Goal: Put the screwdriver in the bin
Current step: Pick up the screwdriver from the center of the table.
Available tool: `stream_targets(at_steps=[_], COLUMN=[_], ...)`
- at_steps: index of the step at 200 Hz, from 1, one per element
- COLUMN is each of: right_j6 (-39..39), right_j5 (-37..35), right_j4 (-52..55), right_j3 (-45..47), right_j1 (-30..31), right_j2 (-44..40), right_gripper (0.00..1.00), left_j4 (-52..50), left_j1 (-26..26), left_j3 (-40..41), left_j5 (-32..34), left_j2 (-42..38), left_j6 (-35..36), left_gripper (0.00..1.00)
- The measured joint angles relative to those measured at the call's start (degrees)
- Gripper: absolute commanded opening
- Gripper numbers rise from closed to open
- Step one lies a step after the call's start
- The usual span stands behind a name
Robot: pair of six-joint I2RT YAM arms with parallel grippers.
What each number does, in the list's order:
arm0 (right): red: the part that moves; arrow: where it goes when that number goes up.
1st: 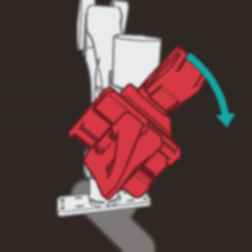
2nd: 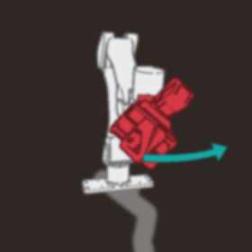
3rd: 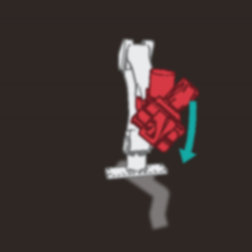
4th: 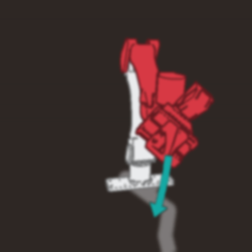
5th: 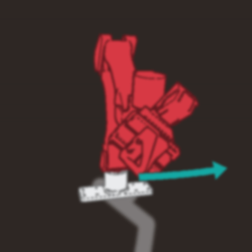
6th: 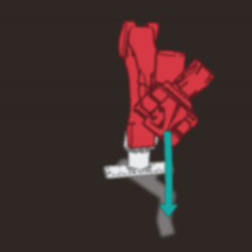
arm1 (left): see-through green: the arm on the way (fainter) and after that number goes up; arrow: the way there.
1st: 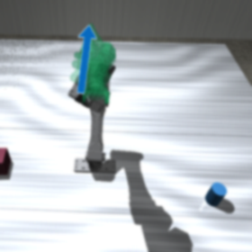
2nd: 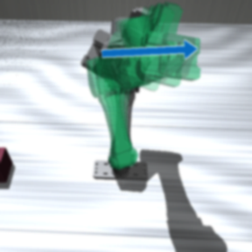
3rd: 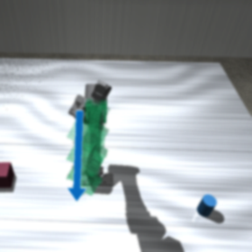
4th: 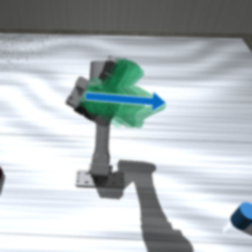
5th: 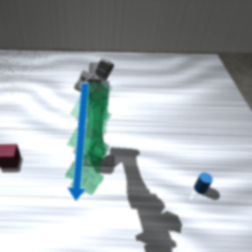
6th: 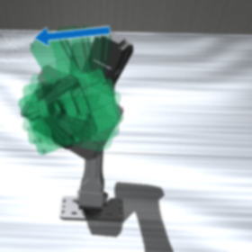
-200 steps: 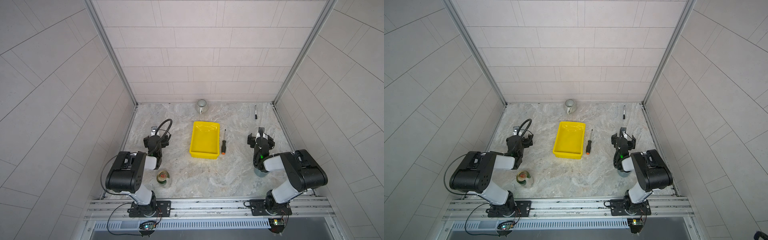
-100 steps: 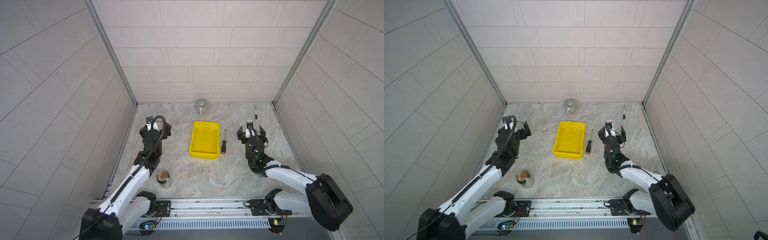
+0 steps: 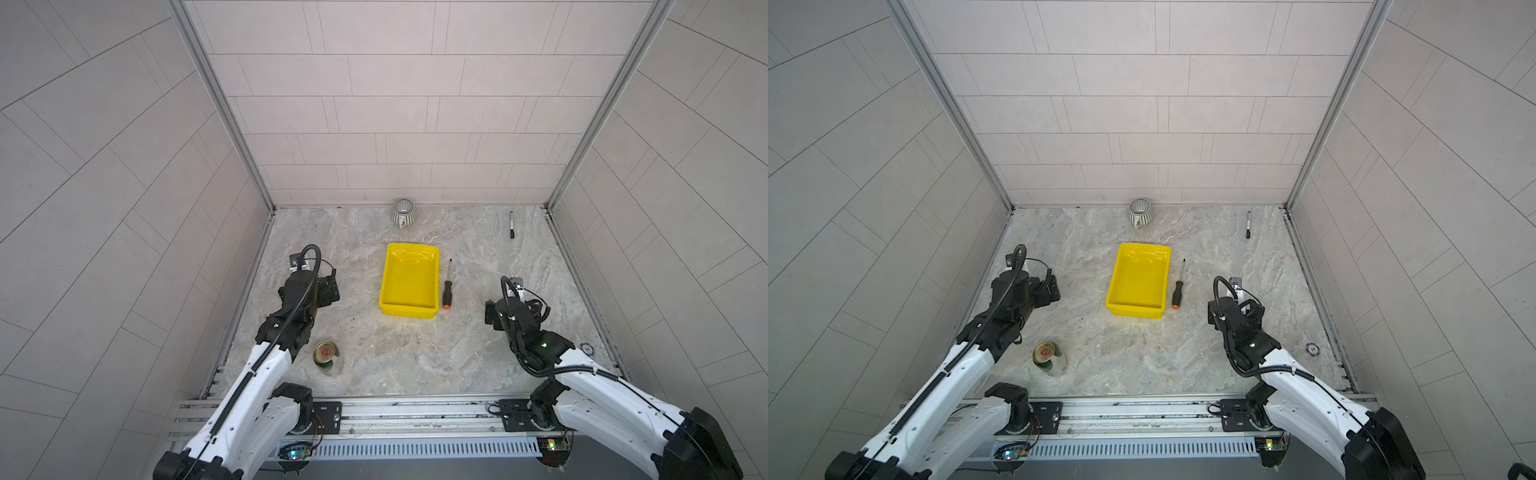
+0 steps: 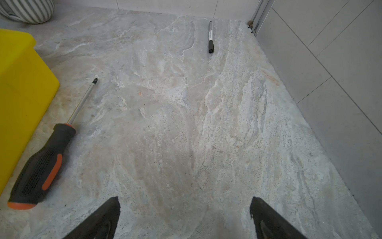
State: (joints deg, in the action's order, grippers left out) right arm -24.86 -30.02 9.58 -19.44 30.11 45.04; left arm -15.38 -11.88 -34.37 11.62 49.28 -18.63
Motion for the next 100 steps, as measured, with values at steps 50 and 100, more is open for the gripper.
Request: stream_targets(at_steps=[50, 100], right_j6=[0.4, -0.9], right_j5=[-0.7, -0.2], right_j4=[-2.9, 5.2], right_j3=[0.2, -12.3], right_j1=[0.2, 0.2], right_j2=[-2.6, 9.0], right_gripper=[0.99, 0.99], left_j4=[-2.5, -6.5], left_j1=[3.2, 11.0], left_j3=[0.0, 2.4], left_j5=[-1.4, 6.2], left_j2=[1.2, -3.3], left_j6=[-2.4, -10.7], left_gripper=[1.00, 1.00])
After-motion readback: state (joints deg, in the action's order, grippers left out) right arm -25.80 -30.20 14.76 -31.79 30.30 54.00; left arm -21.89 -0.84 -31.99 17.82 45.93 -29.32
